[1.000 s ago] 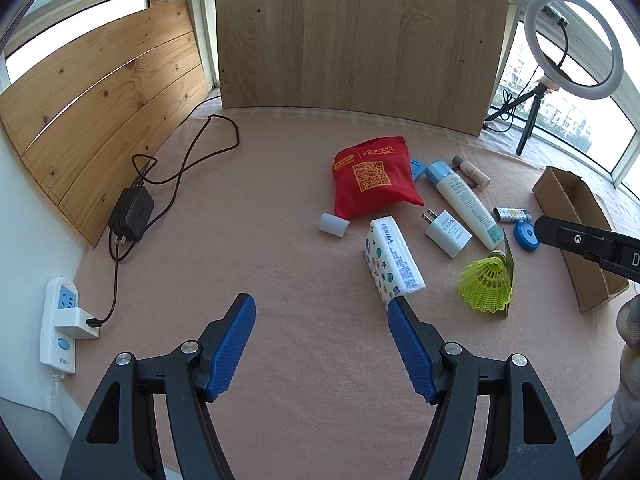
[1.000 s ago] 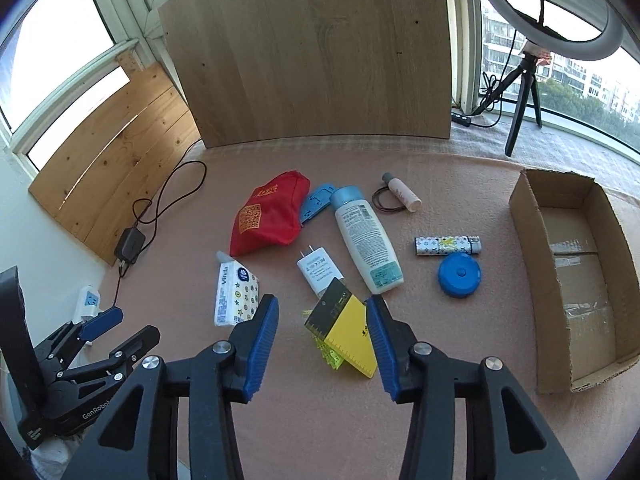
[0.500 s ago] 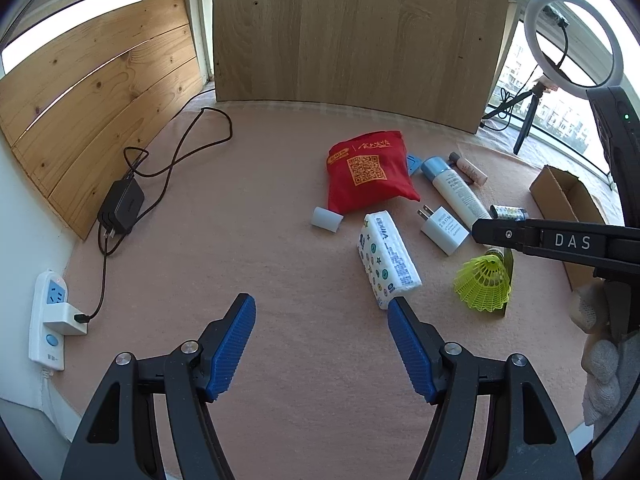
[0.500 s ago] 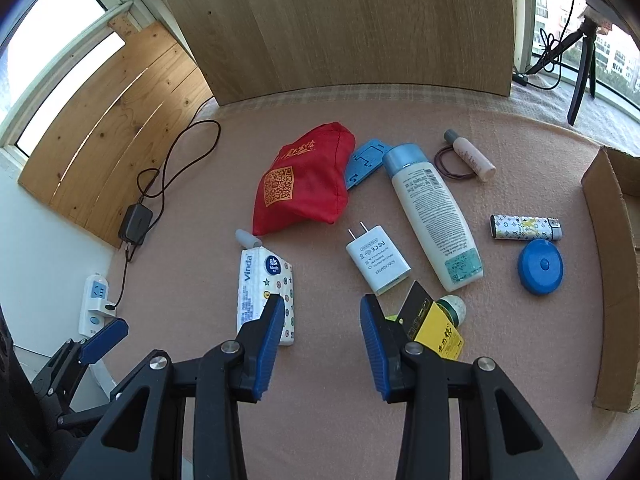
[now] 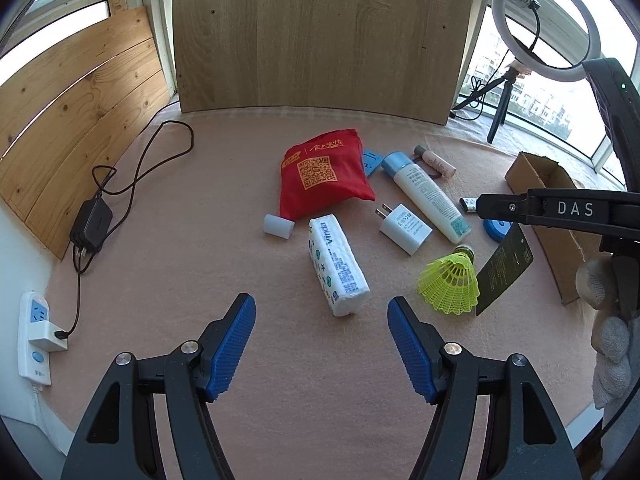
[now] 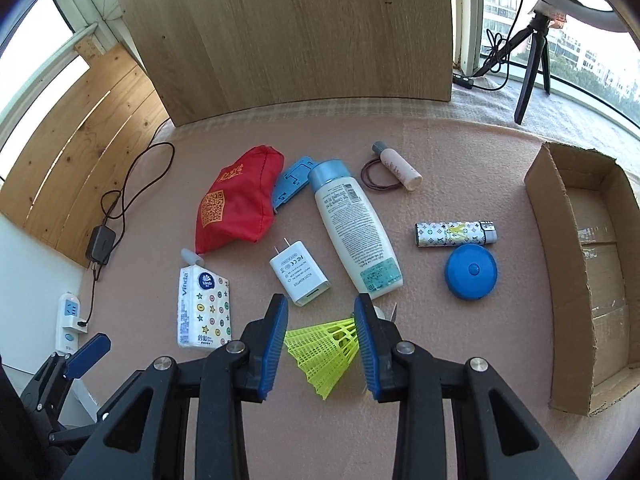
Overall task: Organize objects
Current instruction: 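Move the right tool toward the yellow-green shuttlecock and open its fingers, then close the right tool fingers on the shuttlecock cork and lift, then carry the shuttlecock with the right tool into the cardboard box and release, then move the right tool back to the white star-printed tissue pack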
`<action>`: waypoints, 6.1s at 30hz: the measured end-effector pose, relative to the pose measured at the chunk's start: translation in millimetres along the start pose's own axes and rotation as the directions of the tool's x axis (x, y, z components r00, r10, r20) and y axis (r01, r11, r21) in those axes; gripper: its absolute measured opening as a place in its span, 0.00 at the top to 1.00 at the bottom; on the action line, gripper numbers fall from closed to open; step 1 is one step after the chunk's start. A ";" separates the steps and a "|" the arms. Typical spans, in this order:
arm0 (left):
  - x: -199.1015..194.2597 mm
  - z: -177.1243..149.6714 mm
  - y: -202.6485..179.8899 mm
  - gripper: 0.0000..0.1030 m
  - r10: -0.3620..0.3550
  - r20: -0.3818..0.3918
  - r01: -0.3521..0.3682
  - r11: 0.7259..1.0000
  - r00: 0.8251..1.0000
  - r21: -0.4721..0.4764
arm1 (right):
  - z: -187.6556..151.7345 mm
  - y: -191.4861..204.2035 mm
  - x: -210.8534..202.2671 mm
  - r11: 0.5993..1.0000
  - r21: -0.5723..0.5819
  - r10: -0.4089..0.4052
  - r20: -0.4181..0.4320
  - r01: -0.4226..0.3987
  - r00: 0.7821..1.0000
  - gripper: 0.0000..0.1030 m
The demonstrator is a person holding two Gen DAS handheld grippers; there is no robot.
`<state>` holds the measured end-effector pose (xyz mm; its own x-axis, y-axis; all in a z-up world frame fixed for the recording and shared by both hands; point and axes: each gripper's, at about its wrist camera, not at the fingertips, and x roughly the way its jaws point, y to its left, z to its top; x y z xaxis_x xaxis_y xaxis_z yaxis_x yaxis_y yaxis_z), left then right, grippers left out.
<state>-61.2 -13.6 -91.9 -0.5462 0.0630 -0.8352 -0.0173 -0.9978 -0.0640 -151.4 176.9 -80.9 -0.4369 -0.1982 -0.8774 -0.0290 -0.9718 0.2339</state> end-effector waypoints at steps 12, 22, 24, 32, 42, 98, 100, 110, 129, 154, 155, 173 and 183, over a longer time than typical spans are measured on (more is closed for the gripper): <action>-0.8 -2.9 -12.0 0.30 -0.019 -0.002 0.020 1.000 1.000 0.007 | -1.0 10.1 25.5 1.000 -0.027 -0.007 -0.076 0.005 0.997 0.68; 14.0 -5.8 -33.4 0.30 -0.045 -0.029 0.046 0.998 0.999 0.037 | -29.7 -48.3 9.7 0.998 0.004 -0.065 -0.102 0.066 0.993 0.68; 16.5 -5.2 -36.8 0.30 -0.043 -0.030 0.045 0.998 0.999 0.041 | -44.8 -48.1 12.7 1.000 -0.010 -0.030 -0.151 0.029 0.988 0.68; 24.3 1.4 -41.9 0.30 -0.025 -0.033 0.026 0.999 0.999 0.028 | -74.0 -30.0 35.6 0.994 -0.083 0.056 -0.242 -0.078 0.969 0.77; 40.2 -2.2 -58.5 0.30 -0.035 -0.071 0.036 0.999 0.997 0.008 | -33.8 -62.4 42.4 0.999 -0.031 -0.013 -0.138 0.009 0.990 0.78; -5.2 34.6 -229.6 0.99 -0.307 -0.004 0.297 0.918 0.952 0.264 | -101.8 -154.9 -94.7 0.968 0.190 -0.186 0.103 0.164 0.977 0.74; -3.9 37.4 -252.0 0.99 -0.320 -0.006 0.308 0.908 0.947 0.285 | -108.3 -165.5 -102.6 0.962 0.205 -0.204 0.109 0.179 0.973 0.74; 17.8 48.6 -335.4 0.99 -0.339 -0.020 0.324 0.879 0.941 0.350 | -132.2 -216.6 -129.6 0.936 0.276 -0.255 0.111 0.216 0.961 0.74; 13.1 53.9 -360.0 0.67 -0.314 -0.007 0.293 0.877 0.949 0.380 | -138.8 -241.1 -138.1 0.937 0.293 -0.234 0.126 0.189 0.964 0.45; 0.2 65.1 35.1 0.68 -0.114 -0.012 0.114 0.991 0.993 0.064 | -60.1 -52.0 -80.2 0.968 0.227 -0.146 0.164 0.107 0.976 0.44; 3.8 65.7 42.5 0.68 -0.117 -0.020 0.118 0.991 0.993 0.066 | -57.6 -45.5 -77.4 0.967 0.230 -0.147 0.161 0.108 0.976 0.44; 88.5 65.6 12.6 0.68 -0.077 -0.142 0.083 0.996 0.987 0.038 | -52.5 -44.4 -57.7 0.974 0.203 -0.127 0.102 0.104 0.987 0.44; 92.3 51.7 42.4 0.67 -0.066 -0.154 0.065 0.998 0.986 -0.007 | -45.1 -47.5 -35.9 0.980 0.192 -0.072 0.073 0.057 0.995 0.44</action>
<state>-155.6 -51.1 -143.4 -0.4083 0.1308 -0.9034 -0.0470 -0.9914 -0.1223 -93.8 224.4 -79.5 -0.4984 -0.1179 -0.8589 -0.2256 -0.9389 0.2598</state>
